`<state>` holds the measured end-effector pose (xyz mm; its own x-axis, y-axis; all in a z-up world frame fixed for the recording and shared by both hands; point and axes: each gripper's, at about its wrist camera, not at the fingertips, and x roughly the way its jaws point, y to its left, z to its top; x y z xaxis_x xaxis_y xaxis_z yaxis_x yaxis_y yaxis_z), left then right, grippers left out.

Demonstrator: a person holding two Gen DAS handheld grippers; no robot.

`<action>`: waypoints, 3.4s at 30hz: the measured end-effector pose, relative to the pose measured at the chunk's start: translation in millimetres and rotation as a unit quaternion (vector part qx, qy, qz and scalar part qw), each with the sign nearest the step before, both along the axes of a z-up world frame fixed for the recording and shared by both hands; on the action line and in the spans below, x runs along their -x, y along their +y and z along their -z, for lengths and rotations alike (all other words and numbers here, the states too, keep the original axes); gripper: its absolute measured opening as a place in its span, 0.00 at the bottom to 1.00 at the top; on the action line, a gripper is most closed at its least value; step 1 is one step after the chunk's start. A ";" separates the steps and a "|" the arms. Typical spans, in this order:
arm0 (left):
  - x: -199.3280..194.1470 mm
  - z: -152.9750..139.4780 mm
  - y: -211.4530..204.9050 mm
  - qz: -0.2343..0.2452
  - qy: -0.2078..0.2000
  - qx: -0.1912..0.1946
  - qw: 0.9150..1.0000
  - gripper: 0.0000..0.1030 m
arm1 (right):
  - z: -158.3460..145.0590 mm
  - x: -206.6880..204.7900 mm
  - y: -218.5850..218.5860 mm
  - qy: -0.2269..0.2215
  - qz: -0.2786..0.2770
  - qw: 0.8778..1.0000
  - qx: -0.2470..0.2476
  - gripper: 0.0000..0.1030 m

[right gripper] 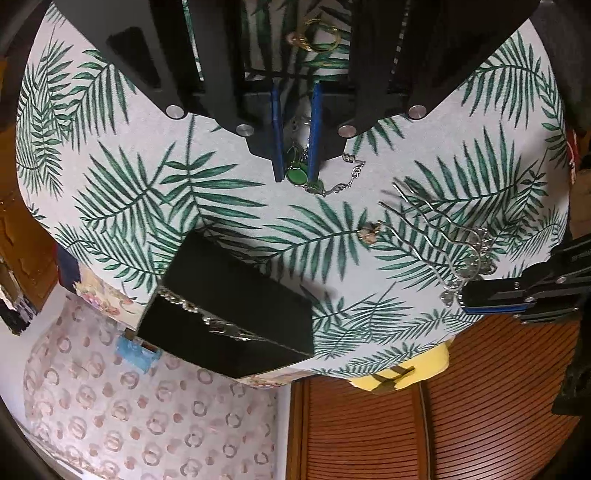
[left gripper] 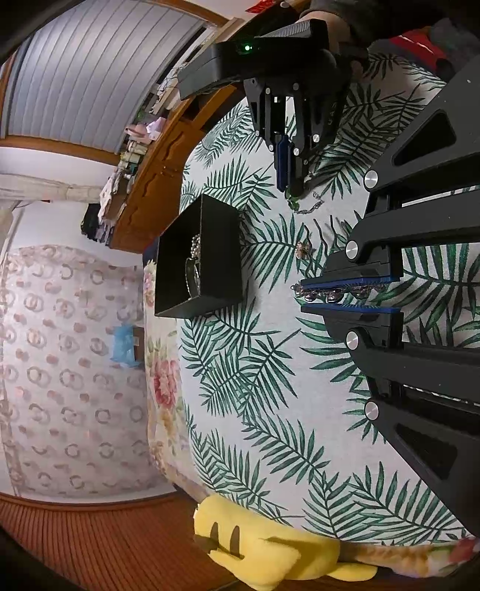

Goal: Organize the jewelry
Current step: 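Carry the comb and green pendant with both grippers over the black box, then lower both items into the box and open both grippers, then grasp the gold ring with the right gripper while the left gripper grasps the brooch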

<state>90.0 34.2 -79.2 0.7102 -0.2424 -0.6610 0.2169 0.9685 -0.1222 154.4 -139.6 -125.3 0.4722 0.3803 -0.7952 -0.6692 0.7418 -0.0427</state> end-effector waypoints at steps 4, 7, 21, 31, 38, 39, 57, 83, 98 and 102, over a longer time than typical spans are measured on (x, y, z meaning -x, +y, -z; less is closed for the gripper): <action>-1.7 -4.8 -2.5 0.003 -0.008 0.000 1.000 0.07 | -8.2 -2.8 -7.1 -0.010 0.012 1.000 -0.014 0.13; -5.8 -12.0 -3.8 0.006 -0.017 0.000 1.000 0.07 | -21.5 -5.2 -12.7 -0.022 0.017 0.999 -0.028 0.13; -44.5 -48.2 -8.7 0.008 -0.053 0.006 0.999 0.07 | -93.1 -32.1 -19.6 -0.092 0.015 0.993 -0.069 0.13; -85.9 -67.2 -11.0 0.005 -0.067 -0.001 0.998 0.07 | -103.1 -71.1 -16.3 -0.104 0.013 0.991 -0.089 0.13; -109.0 -73.6 -14.4 0.003 -0.072 -0.005 0.997 0.07 | -98.3 -94.1 -16.8 -0.099 0.020 0.990 -0.095 0.13; -112.0 -73.1 -14.5 0.003 -0.071 -0.005 0.997 0.07 | -96.3 -96.2 -16.5 -0.097 0.021 0.990 -0.095 0.13; -162.1 -56.7 -35.1 0.023 -0.047 -0.011 0.999 0.07 | -68.9 -118.9 -38.0 -0.063 0.054 0.992 -0.097 0.30; -166.5 -39.5 -65.6 0.064 -0.032 -0.028 0.997 0.33 | -53.8 -83.1 -62.0 -0.050 0.079 0.991 -0.096 0.30; -114.0 -31.7 -56.6 0.060 -0.036 -0.040 0.997 0.77 | -43.4 -30.4 -65.7 -0.031 0.095 0.990 -0.096 0.30; -100.6 -21.7 -51.2 0.061 -0.024 -0.039 0.997 0.86 | -29.7 -13.9 -64.9 -0.015 0.096 0.992 -0.083 0.30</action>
<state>190.6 -17.0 -57.5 0.7097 -0.2781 -0.6473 0.3379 0.9406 -0.0336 168.3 -204.5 -95.7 0.5717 0.4060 -0.7130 -0.5149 0.8541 0.0734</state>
